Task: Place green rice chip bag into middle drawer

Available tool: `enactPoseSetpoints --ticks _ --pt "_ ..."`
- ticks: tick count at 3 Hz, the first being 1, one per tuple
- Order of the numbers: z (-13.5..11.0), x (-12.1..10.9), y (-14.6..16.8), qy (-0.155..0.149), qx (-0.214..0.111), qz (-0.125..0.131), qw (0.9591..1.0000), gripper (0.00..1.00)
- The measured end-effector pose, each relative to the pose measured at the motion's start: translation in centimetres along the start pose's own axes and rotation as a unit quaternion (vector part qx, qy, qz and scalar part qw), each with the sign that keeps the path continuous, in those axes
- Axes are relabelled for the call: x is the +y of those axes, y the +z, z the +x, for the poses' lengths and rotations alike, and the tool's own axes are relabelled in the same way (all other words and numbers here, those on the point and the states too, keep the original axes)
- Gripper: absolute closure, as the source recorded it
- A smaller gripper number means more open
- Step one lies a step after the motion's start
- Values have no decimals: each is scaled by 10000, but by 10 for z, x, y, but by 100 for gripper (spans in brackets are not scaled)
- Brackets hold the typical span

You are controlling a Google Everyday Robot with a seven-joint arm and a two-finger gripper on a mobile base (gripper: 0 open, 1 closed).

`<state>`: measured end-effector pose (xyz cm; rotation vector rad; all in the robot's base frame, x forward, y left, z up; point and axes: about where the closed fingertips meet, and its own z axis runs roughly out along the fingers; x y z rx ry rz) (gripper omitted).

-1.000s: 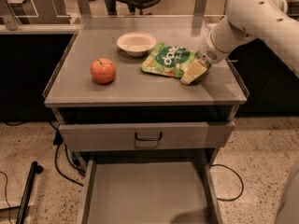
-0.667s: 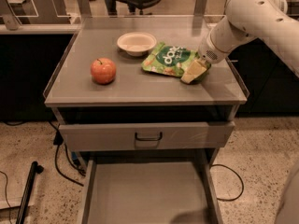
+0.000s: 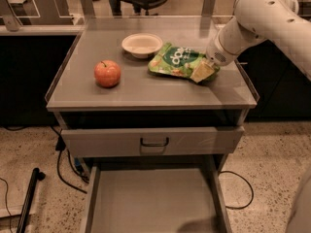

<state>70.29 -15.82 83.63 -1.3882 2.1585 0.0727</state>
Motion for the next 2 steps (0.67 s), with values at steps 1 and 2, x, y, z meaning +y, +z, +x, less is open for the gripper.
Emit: enactPoseSetpoints --ticks 1,2 --pt "-2 4 -9 -63 -28 -34 10000 100" --pt "5 8 -38 -109 -129 73 9998 100"
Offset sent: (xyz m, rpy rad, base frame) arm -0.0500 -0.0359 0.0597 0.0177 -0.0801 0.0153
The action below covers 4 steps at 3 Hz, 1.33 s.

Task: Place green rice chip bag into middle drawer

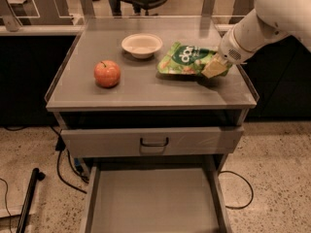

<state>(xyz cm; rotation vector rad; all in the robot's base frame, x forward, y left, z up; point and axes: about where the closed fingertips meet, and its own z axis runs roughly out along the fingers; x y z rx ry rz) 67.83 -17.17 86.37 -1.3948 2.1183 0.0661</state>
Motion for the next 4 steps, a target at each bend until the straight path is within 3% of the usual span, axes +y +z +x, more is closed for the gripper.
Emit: enactPoseSetpoints --ticks 1,2,4 --pt "5 10 -34 -57 -233 92 9997 100" --pt "15 37 -72 -127 -621 142 9979 100" --pt "54 98 -113 -169 -904 251 9954 100"
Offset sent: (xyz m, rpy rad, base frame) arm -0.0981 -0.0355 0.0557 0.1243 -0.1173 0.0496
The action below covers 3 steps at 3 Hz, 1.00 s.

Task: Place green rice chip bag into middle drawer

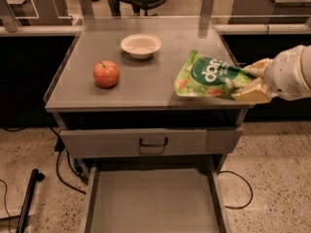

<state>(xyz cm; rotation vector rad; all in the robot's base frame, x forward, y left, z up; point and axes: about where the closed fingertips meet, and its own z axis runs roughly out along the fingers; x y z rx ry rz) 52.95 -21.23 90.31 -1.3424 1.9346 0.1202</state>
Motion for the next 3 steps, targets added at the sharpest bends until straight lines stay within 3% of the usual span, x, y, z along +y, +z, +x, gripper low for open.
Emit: enactPoseSetpoints --ticks 1,2,3 --pt "24 44 -20 -116 -30 15 9999 100" --pt "52 91 -30 53 -65 -113 9999 100" --pt "52 91 -30 53 -65 -114 9999 100"
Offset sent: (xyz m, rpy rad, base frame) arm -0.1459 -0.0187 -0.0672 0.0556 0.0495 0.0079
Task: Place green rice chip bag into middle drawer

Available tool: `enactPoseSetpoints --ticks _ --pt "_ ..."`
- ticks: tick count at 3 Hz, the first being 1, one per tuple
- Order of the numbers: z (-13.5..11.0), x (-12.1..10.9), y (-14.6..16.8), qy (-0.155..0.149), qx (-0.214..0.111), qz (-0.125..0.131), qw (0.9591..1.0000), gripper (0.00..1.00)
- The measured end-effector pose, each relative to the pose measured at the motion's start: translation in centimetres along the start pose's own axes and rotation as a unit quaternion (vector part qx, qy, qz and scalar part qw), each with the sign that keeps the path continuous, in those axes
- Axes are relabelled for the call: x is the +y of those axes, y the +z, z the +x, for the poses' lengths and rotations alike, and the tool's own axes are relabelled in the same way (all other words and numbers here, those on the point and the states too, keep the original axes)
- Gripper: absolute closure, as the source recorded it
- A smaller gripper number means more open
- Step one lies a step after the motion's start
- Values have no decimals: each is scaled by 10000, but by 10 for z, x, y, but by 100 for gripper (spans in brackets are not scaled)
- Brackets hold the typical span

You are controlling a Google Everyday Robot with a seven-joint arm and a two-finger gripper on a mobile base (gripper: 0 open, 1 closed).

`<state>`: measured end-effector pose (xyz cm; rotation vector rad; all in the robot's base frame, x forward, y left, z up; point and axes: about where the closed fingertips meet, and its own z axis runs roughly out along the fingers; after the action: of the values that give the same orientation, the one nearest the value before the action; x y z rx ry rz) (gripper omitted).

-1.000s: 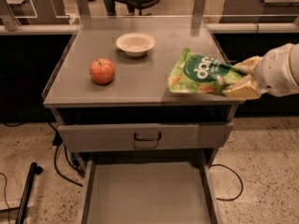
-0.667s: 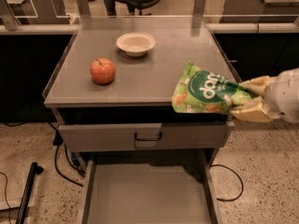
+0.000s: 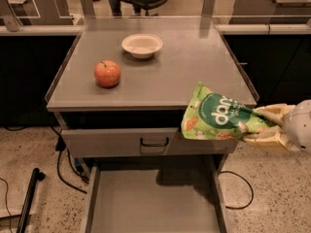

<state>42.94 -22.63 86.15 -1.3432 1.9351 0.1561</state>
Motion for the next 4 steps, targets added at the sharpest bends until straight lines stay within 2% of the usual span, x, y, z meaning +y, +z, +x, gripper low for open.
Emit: enactPoseSetpoints --ticks 1,2,3,4 --pt "-6 4 11 -66 -8 -79 9999 100" --pt "-17 32 38 -338 52 -315 9989 100" --pt "-13 84 82 -449 149 -749 9961 100" --pt "-4 117 114 -443 137 -878 9951 100"
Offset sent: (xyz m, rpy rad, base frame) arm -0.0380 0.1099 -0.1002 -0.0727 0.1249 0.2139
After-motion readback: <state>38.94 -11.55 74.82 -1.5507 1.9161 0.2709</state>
